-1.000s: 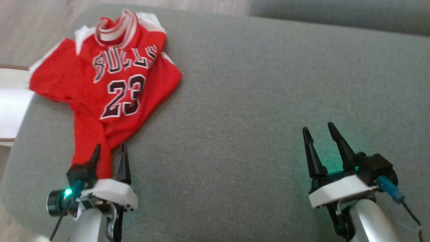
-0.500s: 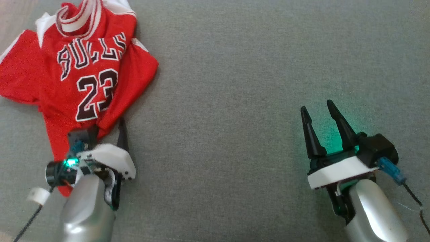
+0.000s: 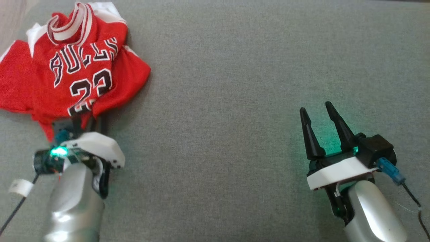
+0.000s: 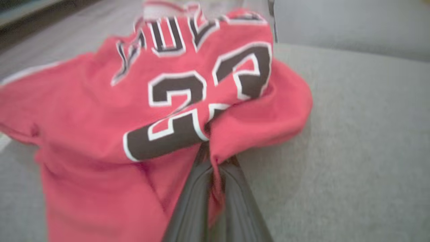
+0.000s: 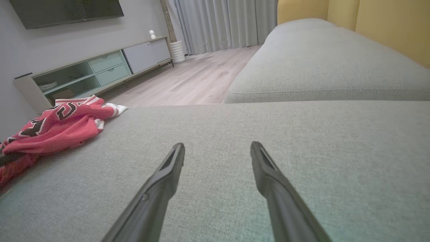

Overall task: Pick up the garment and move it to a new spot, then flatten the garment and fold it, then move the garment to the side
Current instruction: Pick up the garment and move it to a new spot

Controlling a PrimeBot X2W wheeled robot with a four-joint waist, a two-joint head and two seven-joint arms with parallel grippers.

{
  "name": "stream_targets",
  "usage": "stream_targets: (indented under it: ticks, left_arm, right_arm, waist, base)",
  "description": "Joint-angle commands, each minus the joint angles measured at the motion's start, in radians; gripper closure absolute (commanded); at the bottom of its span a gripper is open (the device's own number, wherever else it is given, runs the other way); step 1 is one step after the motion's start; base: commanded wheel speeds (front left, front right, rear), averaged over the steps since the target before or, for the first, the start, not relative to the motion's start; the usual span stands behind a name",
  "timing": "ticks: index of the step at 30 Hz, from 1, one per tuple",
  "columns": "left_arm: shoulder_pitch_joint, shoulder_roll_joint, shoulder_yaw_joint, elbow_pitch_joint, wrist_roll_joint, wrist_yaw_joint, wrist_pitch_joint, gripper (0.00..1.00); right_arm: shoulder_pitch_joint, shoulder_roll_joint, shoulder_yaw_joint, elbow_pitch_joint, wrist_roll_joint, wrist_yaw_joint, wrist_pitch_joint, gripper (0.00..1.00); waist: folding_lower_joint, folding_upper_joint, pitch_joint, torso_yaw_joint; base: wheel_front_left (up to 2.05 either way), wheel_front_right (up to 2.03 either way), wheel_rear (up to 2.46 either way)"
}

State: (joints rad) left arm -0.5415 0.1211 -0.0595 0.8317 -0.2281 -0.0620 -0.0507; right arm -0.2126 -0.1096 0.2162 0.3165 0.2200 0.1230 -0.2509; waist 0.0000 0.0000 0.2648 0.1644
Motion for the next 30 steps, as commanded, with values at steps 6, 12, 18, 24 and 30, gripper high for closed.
stream_targets:
  ticks: [6,12,18,24,30]
  left_arm:
    - [-0.054,0.078,0.036,-0.253,-0.009,-0.004,0.015,1.00]
    - [-0.080,0.109,0.018,-0.597,-0.011,-0.007,0.152,1.00]
    - [-0.094,0.110,-0.031,-0.897,-0.054,-0.028,0.314,1.00]
    - [-0.080,0.078,-0.109,-1.088,-0.149,-0.047,0.431,1.00]
    - [-0.046,0.015,-0.191,-1.181,-0.279,-0.055,0.494,1.00]
  right_arm:
    - [0.022,0.018,0.009,-0.025,0.006,0.008,-0.011,0.00]
    - [0.039,0.031,0.015,-0.021,0.008,0.008,-0.011,0.00]
    - [0.058,0.043,0.015,-0.021,0.012,0.008,-0.011,0.00]
    - [0.066,0.050,0.013,-0.034,0.011,0.008,-0.011,0.00]
    - [0.066,0.055,0.018,-0.058,0.013,0.008,-0.011,0.00]
  waist:
    - [0.0000,0.0000,-0.059,0.004]
    - [0.0000,0.0000,-0.116,-0.019]
    - [0.0000,0.0000,-0.170,-0.085]
    - [0.0000,0.0000,-0.194,-0.187]
    - [0.0000,0.0000,-0.199,-0.323]
  base:
    - [0.00,0.00,0.00]
    - [0.00,0.00,0.00]
    - [0.00,0.00,0.00]
    - [0.00,0.00,0.00]
    - [0.00,0.00,0.00]
